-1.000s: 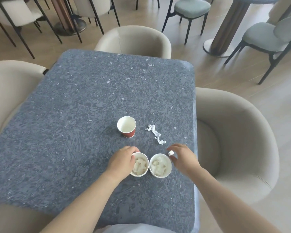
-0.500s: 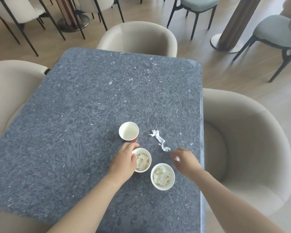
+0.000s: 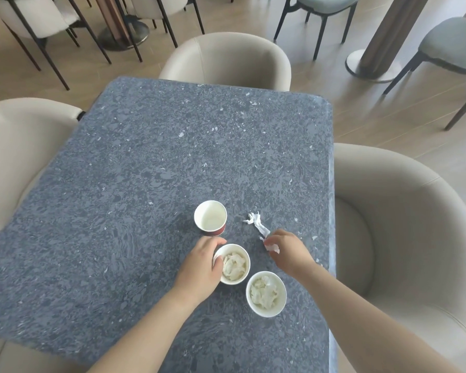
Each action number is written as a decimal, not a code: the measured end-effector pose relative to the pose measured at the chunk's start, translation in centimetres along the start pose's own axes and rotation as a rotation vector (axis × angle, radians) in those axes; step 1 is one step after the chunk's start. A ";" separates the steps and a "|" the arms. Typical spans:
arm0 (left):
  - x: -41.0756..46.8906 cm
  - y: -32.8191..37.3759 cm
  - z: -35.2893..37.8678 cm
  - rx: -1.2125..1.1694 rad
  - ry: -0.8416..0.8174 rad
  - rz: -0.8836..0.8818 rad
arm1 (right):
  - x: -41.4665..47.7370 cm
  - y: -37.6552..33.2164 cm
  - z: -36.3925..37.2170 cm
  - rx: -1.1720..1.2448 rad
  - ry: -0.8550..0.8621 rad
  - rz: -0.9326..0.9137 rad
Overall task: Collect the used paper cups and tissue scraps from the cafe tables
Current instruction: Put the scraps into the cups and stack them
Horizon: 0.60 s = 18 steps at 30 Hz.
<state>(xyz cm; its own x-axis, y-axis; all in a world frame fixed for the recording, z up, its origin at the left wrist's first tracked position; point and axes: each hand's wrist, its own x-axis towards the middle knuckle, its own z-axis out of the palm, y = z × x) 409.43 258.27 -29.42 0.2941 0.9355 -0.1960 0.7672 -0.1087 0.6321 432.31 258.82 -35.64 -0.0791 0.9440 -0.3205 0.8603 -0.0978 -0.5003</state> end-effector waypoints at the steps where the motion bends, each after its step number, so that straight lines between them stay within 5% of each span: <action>1: -0.1 0.0 -0.1 -0.005 0.001 0.000 | 0.0 -0.1 -0.1 0.017 0.013 0.004; 10: -0.9 -0.1 -0.5 -0.054 -0.021 -0.017 | -2.6 -5.5 -4.9 0.206 0.289 -0.217; 18: -1.7 -0.4 -0.8 -0.062 -0.014 -0.019 | -4.9 -9.6 -3.3 0.186 0.136 -0.328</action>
<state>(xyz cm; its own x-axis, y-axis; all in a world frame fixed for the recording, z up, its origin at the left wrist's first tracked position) 408.18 256.94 -28.75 0.2875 0.9325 -0.2187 0.7362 -0.0690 0.6733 426.05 256.13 -26.60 -0.2567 0.9664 -0.0162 0.6932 0.1724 -0.6998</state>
